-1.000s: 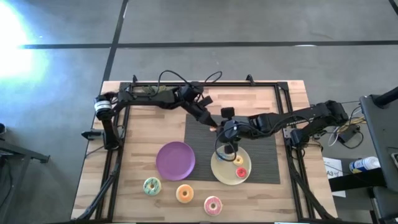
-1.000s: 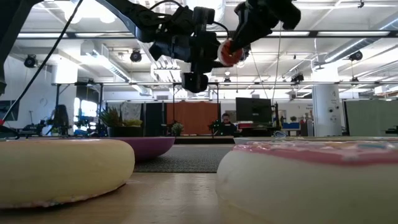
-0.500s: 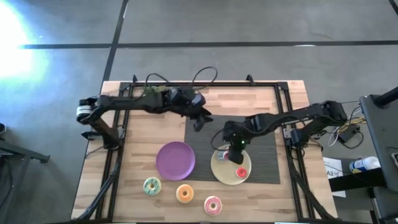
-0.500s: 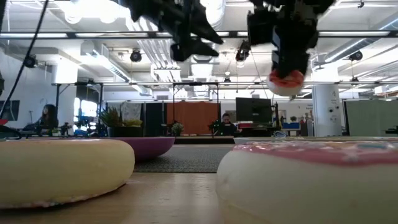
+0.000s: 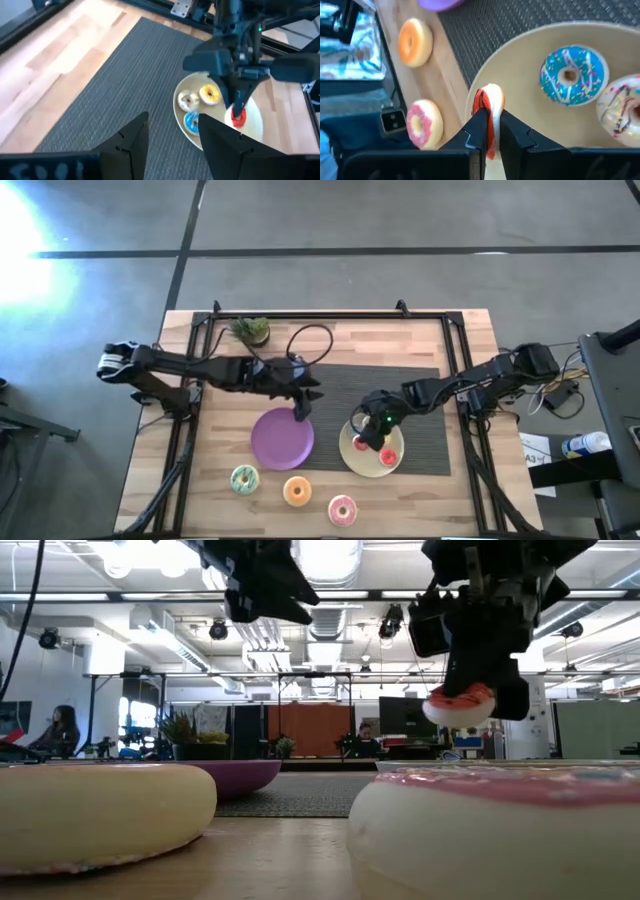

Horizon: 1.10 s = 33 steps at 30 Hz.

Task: Pick & Place donuts
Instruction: Put the small orange donut on the white plate

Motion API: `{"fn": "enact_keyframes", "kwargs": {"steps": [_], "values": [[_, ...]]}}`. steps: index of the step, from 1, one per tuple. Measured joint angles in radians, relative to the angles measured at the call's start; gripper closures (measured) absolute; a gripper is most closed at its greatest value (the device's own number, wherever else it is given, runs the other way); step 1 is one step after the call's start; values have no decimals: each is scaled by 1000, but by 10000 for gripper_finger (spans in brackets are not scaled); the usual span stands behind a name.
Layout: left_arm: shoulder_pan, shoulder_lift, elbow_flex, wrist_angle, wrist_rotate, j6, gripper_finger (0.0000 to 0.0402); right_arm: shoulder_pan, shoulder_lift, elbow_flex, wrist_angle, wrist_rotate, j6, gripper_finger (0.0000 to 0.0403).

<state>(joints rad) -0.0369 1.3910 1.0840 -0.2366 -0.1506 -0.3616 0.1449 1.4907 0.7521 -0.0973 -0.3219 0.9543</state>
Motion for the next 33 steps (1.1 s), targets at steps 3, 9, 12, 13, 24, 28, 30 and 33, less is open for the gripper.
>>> {"fn": "enact_keyframes", "kwargs": {"steps": [3,9,12,13,24,28,30,33], "values": [[-7,-18,-26,4,-6,-34,257,12,0,-1,7,25,34,374],[-14,-35,-42,3,-7,-56,257,46,0,5,68,-21,126,374],[-15,-36,-42,5,-7,-56,257,69,7,27,113,-31,123,374],[-15,-36,-42,4,-7,-55,257,74,14,36,136,-33,120,374],[-15,-36,-42,-28,-5,-32,257,69,184,303,-48,-18,-151,374],[-15,-38,-42,-75,-5,-33,257,50,167,341,-229,50,-222,374],[-15,-38,-42,-87,-5,-33,257,41,167,322,-294,44,-223,374],[-15,-38,-42,-90,-5,-33,257,36,169,255,-256,-39,-182,374]]}}
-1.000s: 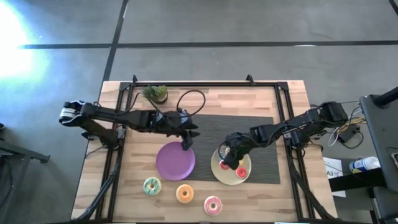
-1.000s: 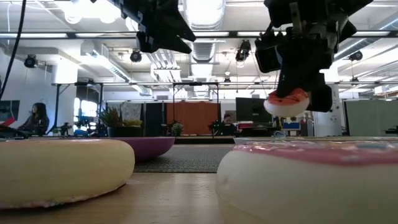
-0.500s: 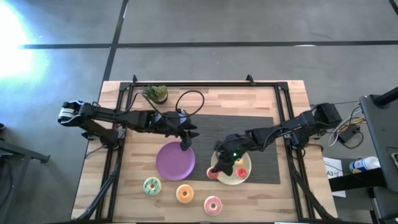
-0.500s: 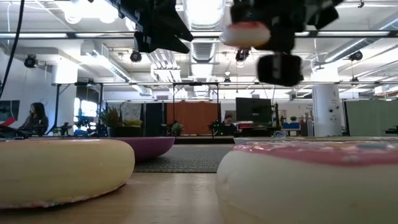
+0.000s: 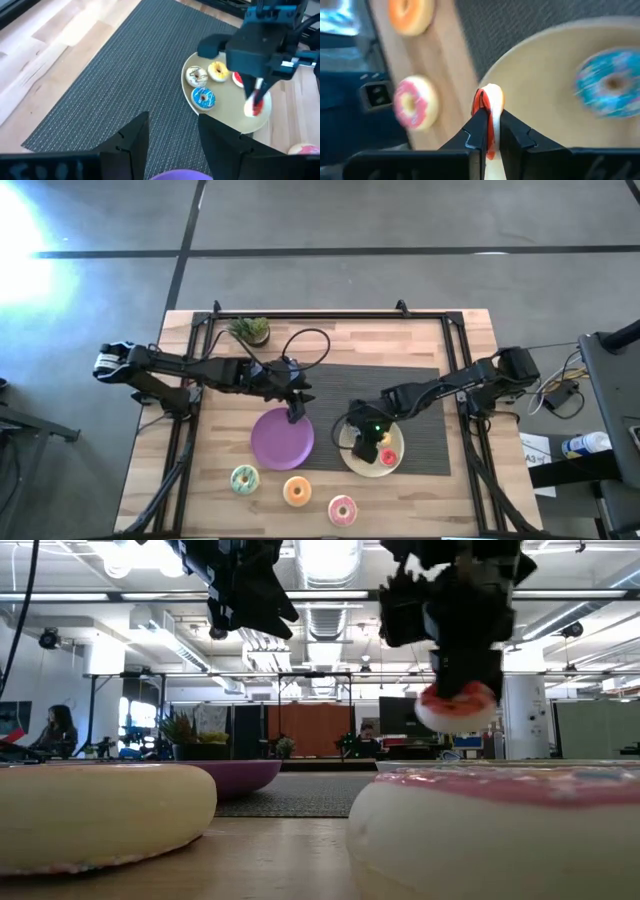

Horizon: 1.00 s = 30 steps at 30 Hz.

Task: Pick & Place donuts
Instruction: Put the small orange donut on the white plate

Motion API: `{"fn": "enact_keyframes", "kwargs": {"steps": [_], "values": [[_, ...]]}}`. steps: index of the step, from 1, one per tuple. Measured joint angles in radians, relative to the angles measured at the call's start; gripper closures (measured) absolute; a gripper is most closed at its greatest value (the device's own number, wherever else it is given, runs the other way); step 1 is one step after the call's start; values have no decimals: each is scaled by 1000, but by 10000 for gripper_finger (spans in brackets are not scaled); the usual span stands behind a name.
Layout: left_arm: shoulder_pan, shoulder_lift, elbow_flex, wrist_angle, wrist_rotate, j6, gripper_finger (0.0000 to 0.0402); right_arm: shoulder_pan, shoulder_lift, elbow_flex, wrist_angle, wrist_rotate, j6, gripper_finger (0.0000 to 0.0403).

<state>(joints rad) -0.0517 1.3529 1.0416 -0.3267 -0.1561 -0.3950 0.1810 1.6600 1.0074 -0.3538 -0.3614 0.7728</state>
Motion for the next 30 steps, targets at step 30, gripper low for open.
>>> {"fn": "enact_keyframes", "kwargs": {"steps": [30], "values": [[0,0,-1,-229,-29,-19,257,-20,57,-84,19,51,-43,216]]}}
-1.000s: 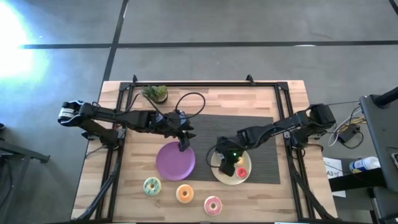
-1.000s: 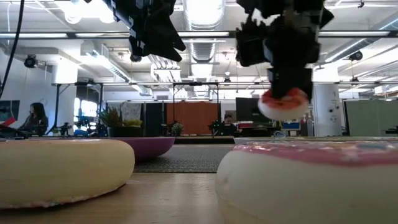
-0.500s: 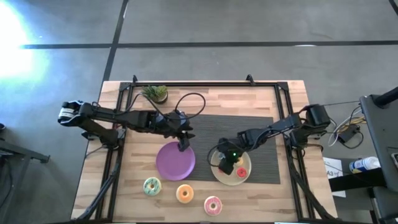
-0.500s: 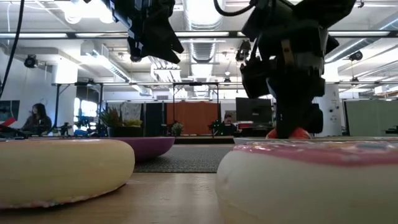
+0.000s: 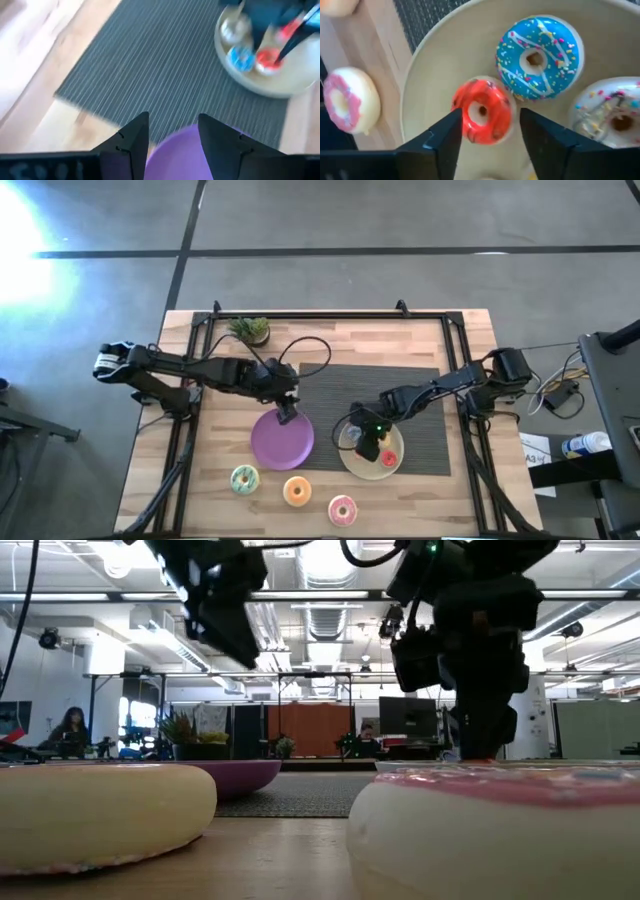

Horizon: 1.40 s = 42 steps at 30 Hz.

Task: Pick & Place donuts
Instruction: Put the small orange donut on the white plate, then put the large blue donut on the purple plate

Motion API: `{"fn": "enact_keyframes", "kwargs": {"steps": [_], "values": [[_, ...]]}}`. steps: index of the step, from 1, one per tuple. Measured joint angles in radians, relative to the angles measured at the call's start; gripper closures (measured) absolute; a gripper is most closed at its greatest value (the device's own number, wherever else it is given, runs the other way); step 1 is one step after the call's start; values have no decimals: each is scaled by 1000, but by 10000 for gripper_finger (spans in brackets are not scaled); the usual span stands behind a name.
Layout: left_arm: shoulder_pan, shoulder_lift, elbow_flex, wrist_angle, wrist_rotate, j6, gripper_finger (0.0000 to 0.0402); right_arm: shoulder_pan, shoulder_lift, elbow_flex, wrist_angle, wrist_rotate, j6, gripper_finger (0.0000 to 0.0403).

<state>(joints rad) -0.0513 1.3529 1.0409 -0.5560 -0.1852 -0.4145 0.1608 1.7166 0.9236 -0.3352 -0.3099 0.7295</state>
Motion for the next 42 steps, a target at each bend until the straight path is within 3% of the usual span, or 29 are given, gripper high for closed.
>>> {"fn": "enact_keyframes", "kwargs": {"steps": [5,9,13,16,21,26,34,42], "values": [[-4,0,0,-169,4,-17,257,9,-38,28,-52,36,-103,195],[-52,-11,0,-372,16,-34,257,35,-96,74,-100,169,-213,193],[-158,-22,0,-574,30,-92,257,77,-156,112,-135,360,-355,193],[-274,-26,-7,-640,67,-169,257,94,-167,127,-138,405,-471,193],[-463,-27,-70,-583,121,-360,257,97,-157,137,-136,409,-520,193],[-584,-56,-193,-396,154,-616,257,97,-147,136,-124,409,-520,193],[-664,-163,-392,-8,170,-917,257,97,-147,140,-111,409,-520,193],[-700,-177,-486,94,173,-1022,257,96,-147,150,-106,416,-520,193]]}}
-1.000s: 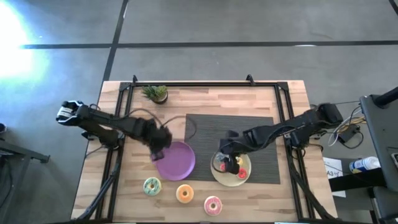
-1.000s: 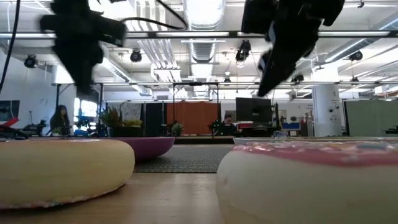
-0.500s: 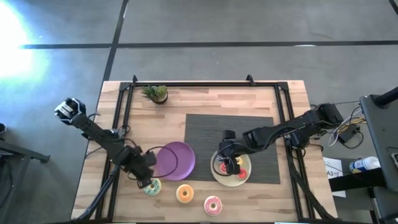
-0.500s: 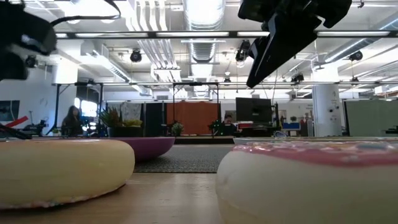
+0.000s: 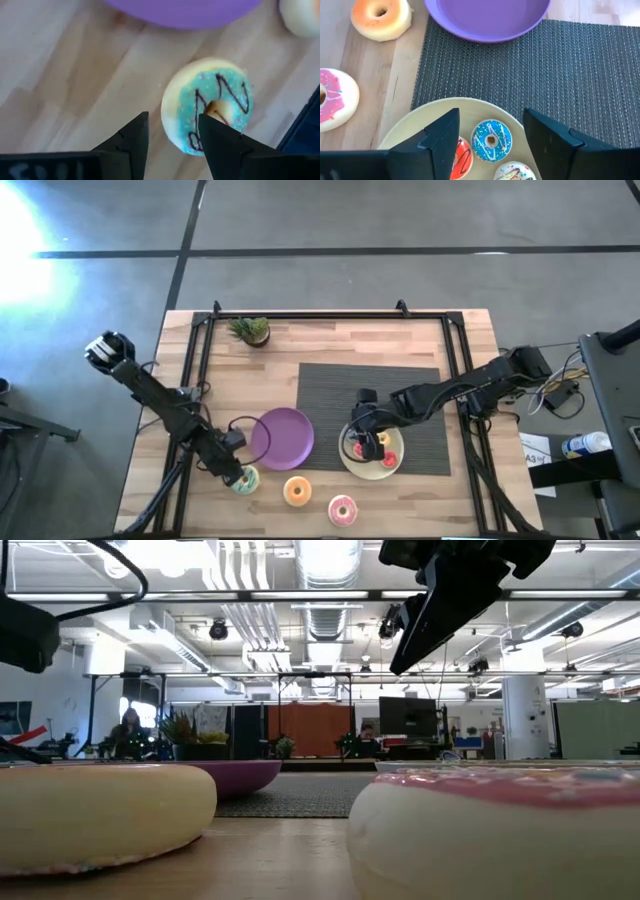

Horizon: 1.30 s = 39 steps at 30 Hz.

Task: Pick & Place donuts
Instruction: Put the large blue donut on the purple plate

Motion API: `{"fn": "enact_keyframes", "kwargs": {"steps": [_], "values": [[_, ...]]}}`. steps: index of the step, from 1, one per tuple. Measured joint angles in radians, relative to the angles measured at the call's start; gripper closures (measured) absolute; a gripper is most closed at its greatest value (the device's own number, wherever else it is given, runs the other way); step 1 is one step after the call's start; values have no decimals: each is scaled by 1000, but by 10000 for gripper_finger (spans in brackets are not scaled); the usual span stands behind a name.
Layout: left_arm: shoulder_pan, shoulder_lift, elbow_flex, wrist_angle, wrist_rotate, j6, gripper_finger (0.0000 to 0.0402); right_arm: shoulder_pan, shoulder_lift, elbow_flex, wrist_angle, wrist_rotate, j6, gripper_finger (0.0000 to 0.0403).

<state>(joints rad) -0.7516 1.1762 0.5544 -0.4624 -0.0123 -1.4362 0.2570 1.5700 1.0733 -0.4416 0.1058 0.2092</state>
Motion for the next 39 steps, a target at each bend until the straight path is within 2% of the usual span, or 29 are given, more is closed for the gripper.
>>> {"fn": "enact_keyframes", "kwargs": {"steps": [7,17,21,27,31,34,39], "values": [[-32,39,-4,85,14,-1,257,0,0,0,2,8,23,193],[-33,173,-1,152,-3,-8,257,-3,0,0,5,28,27,193],[-33,193,6,146,-8,5,277,-3,0,0,5,28,27,193],[-31,146,44,58,-48,68,385,-3,0,0,5,28,27,193],[-6,56,72,-35,-69,110,397,-2,0,0,5,28,27,193],[39,-21,94,-122,-129,145,399,-2,0,0,5,28,27,193],[171,-69,87,-93,-224,293,400,-2,0,0,5,27,27,193]]}}
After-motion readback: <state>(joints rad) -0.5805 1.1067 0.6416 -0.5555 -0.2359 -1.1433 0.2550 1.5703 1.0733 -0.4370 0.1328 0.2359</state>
